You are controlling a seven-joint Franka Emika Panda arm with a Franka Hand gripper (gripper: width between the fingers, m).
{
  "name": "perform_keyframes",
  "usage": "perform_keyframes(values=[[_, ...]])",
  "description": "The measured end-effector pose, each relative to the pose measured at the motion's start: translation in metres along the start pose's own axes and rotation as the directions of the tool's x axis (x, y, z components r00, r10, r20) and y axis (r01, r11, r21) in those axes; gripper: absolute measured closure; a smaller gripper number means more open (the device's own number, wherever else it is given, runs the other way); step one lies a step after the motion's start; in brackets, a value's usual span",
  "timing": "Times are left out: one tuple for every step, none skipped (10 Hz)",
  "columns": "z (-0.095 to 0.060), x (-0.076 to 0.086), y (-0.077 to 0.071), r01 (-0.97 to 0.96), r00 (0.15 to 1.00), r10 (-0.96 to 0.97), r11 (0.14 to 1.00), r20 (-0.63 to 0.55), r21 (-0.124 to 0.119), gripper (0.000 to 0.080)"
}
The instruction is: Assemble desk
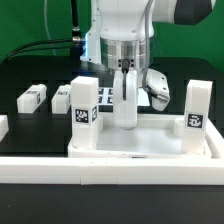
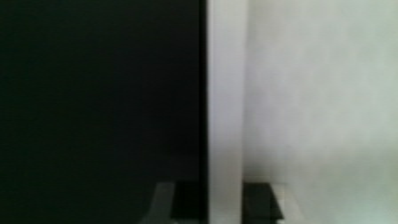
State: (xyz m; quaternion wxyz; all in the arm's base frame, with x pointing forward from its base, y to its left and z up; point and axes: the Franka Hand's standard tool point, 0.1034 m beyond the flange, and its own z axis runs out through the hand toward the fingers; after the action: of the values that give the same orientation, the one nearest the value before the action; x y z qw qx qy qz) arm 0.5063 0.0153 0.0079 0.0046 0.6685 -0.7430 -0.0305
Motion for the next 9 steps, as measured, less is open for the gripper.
perform_keyframes(values=[[0.000,0.000,0.000,0.000,1.000,0.000,1.000,0.000,0.000,0.0731],[0.000,0.000,0.000,0.001,1.000,-0.001,1.000,0.000,0.001,0.0731],[0.000,0.000,0.000,0.001,1.000,-0.001,1.000,0.000,0.002,0.0731],[-0.002,0.002,0.000,0.029,1.000,-0.029,1.000,0.000,0.004,0.0731],[-0.008,0.011,0.001,0.083,0.997,-0.083,0.997,0.004,0.010,0.0731],[-0.015,0.017,0.006,0.115,0.993,-0.115,0.993,0.011,0.012,0.0740],[-0.018,0.024,0.013,0.137,0.990,-0.137,0.991,0.014,0.005,0.0740],[-0.019,0.035,0.021,0.157,0.988,-0.157,0.988,0.004,0.010,0.0740],[-0.018,0.043,0.025,0.167,0.986,-0.167,0.986,0.000,0.003,0.0740]])
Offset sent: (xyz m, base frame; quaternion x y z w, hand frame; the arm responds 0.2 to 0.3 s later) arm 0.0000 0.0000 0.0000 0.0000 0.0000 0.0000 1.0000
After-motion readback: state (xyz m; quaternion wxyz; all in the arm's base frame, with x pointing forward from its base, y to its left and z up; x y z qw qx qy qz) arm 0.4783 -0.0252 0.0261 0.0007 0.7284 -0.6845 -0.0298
